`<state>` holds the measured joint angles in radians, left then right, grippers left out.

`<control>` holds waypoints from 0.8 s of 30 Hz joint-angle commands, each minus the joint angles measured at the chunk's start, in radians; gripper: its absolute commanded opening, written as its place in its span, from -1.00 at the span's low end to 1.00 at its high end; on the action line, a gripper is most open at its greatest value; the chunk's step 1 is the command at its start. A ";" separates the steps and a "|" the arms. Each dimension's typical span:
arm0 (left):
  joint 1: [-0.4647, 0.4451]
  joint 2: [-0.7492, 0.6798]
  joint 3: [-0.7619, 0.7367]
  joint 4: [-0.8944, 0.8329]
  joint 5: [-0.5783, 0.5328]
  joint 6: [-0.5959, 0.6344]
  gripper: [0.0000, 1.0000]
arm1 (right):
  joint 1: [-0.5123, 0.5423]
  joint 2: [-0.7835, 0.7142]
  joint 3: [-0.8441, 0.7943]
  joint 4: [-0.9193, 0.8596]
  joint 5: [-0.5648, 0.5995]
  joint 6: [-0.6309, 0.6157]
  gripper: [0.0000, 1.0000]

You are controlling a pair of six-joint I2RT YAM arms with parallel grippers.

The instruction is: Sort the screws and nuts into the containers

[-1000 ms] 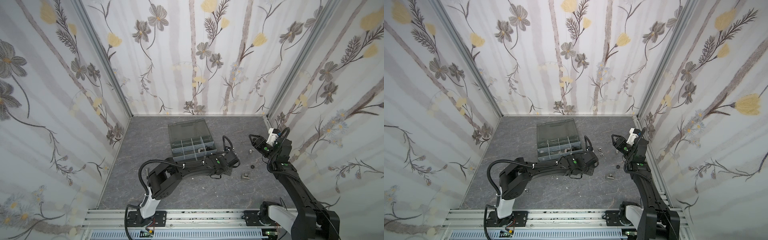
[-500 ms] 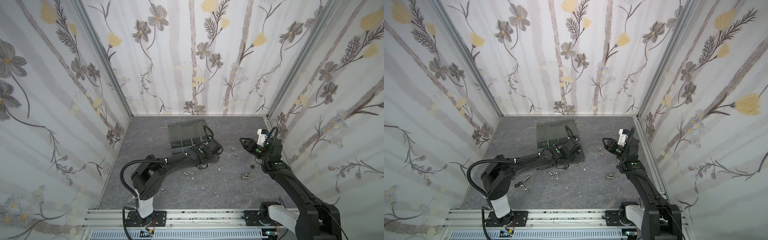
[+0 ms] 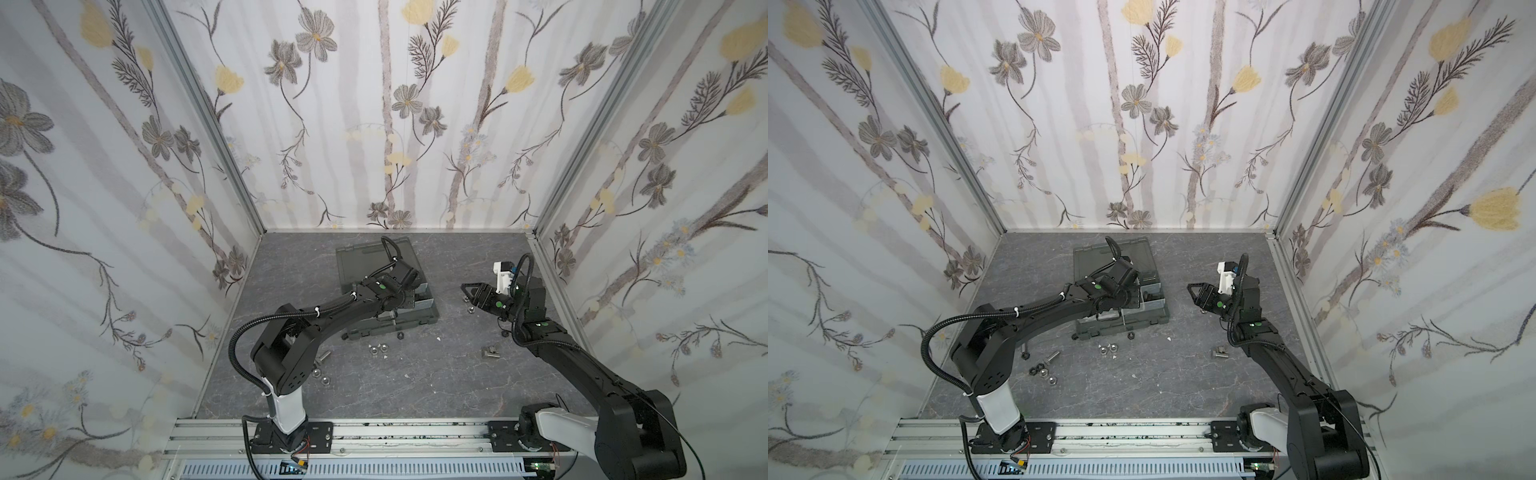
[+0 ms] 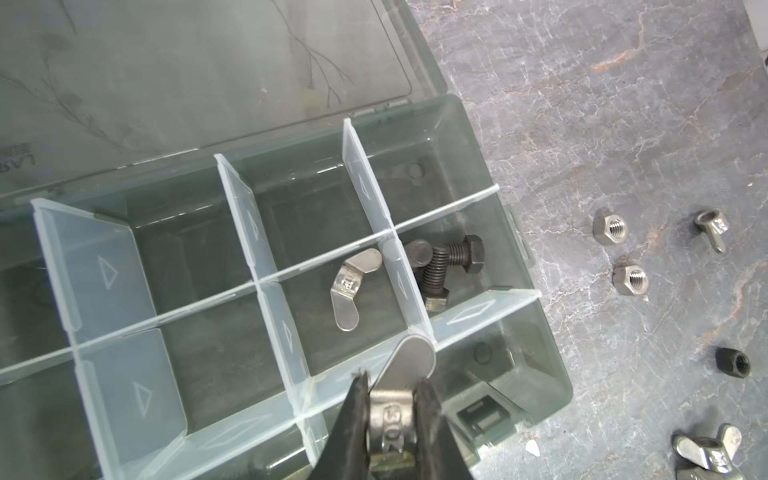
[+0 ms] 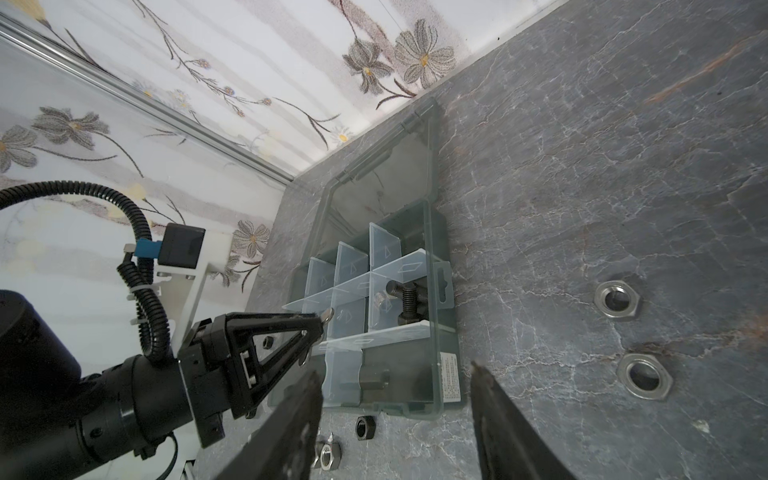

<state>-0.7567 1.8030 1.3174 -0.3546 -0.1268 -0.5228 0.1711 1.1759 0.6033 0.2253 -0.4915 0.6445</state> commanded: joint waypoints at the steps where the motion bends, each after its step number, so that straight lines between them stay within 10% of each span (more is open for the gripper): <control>1: 0.014 0.021 0.005 0.022 0.007 0.009 -0.64 | 0.013 0.009 0.011 0.019 -0.011 -0.011 0.16; 15: 0.042 0.137 0.092 0.020 0.008 0.014 -0.30 | 0.028 -0.022 0.008 -0.054 0.056 -0.046 0.15; 24: 0.042 -0.054 -0.016 0.073 -0.013 -0.004 0.12 | 0.025 0.048 0.112 -0.163 0.188 -0.094 0.14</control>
<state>-0.7166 1.8179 1.3396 -0.3305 -0.1204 -0.5156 0.1970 1.2037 0.6933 0.1123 -0.3779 0.5869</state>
